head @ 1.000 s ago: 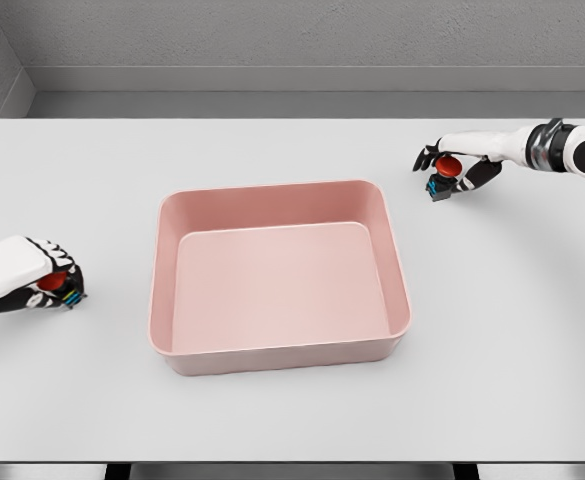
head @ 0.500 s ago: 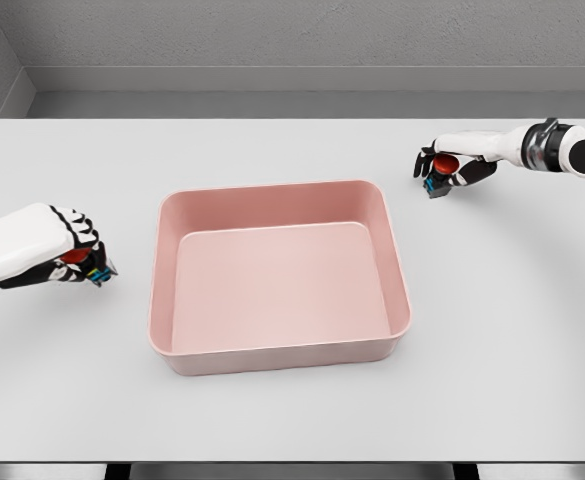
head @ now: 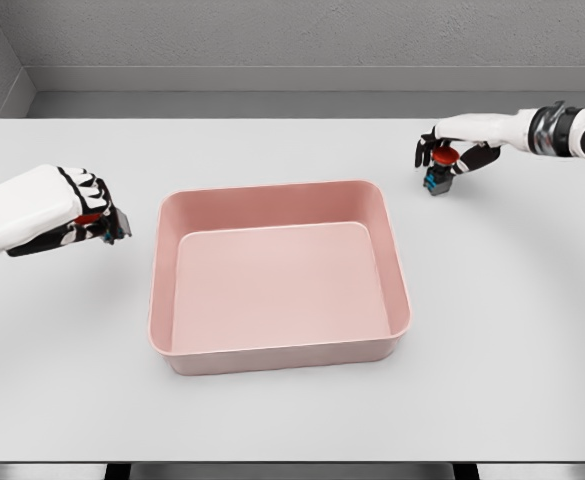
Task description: Put the industrial switch in the basket with both arms
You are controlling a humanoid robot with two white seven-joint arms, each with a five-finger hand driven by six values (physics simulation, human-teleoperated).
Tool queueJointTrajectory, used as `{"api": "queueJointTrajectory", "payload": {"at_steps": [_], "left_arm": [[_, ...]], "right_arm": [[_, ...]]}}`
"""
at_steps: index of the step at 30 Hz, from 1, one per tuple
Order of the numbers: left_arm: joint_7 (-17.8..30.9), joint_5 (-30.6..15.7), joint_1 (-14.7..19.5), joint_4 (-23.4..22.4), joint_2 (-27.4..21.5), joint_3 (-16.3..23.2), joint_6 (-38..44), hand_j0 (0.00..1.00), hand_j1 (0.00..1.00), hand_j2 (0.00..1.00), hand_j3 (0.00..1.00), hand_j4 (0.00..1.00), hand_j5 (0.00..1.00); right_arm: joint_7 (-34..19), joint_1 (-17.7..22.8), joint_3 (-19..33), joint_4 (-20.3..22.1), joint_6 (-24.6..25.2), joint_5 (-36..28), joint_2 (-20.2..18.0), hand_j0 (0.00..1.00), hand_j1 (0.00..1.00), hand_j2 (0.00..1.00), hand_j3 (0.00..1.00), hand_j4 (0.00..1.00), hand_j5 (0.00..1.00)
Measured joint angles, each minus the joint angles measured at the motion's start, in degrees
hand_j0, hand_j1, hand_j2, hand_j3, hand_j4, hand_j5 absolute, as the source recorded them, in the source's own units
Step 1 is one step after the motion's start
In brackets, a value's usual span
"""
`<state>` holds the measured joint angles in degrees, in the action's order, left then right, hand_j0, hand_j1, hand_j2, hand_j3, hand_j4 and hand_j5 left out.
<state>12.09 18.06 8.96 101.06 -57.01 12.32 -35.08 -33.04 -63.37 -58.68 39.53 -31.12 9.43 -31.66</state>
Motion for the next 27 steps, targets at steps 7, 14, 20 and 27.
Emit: {"api": "queueJointTrajectory", "payload": {"at_steps": [7, 14, 20, 27], "left_arm": [[-0.01, -0.13, 0.70, 0.01, 2.28, 0.11, 0.02, 0.34, 0.34, 0.34, 0.34, 0.34, 0.34], [-0.01, -0.16, 4.48, 0.07, 5.14, 1.75, 0.03, 0.34, 0.34, 0.34, 0.34, 0.34, 0.34], [0.00, -0.02, 7.65, 0.04, 7.84, 5.02, -0.01, 0.34, 0.34, 0.34, 0.34, 0.34, 0.34], [0.40, 0.36, 10.28, 0.01, 11.47, 8.17, -0.01, 0.34, 0.34, 0.34, 0.34, 0.34, 0.34]], "right_arm": [[-0.51, -0.79, 0.00, 0.37, -2.83, 0.01, -0.80, 0.51, 0.51, 0.51, 0.51, 0.51, 0.51], [-0.60, -1.85, 0.02, 0.84, -3.90, -0.08, -1.58, 0.51, 0.51, 0.51, 0.51, 0.51, 0.51], [-1.65, -1.93, 0.22, 3.13, -4.02, -0.25, -2.65, 0.50, 0.50, 0.50, 0.50, 0.50, 0.50], [-1.92, -1.93, 0.27, 8.10, -4.05, -0.34, -4.61, 0.50, 0.50, 0.50, 0.50, 0.50, 0.50]]}}
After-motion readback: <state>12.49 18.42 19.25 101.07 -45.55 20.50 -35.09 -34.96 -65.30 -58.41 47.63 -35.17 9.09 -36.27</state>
